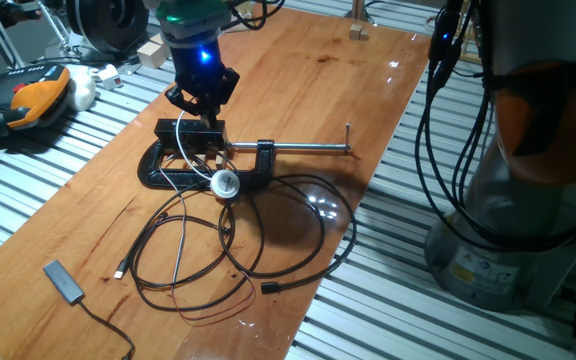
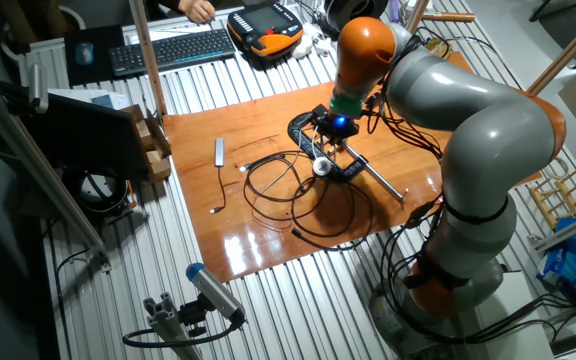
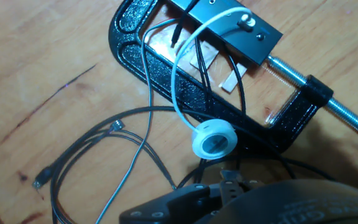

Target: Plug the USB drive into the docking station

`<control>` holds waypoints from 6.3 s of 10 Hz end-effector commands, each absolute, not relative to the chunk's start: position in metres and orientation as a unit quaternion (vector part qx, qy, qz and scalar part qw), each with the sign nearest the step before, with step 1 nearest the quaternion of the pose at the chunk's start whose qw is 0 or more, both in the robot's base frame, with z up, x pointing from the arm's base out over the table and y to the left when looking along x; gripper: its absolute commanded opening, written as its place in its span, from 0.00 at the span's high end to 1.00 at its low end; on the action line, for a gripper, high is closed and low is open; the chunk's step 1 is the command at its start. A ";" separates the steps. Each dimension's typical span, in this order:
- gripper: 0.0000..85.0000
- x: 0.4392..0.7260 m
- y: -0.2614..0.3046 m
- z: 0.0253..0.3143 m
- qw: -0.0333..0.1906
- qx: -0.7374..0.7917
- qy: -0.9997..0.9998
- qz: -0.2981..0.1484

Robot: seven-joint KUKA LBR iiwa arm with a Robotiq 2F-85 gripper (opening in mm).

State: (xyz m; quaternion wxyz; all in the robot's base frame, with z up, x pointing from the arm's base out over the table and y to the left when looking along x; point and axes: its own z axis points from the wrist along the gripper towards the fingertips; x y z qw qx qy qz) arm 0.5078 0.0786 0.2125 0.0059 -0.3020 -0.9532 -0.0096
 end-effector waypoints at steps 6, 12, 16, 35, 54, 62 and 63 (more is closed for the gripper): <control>1.00 0.542 0.101 0.210 -0.007 -0.436 -0.900 -0.001; 1.00 0.578 0.102 0.194 -0.011 -0.465 -0.885 0.004; 1.00 0.597 0.093 0.191 -0.002 -0.469 -0.883 0.000; 1.00 0.602 0.077 0.184 0.007 -0.546 -0.836 -0.050; 1.00 0.646 0.070 0.129 0.027 -0.534 -0.844 -0.035; 1.00 0.648 0.060 0.126 0.093 -0.525 -0.843 -0.064; 1.00 0.648 0.060 0.125 0.099 -0.522 -0.845 -0.064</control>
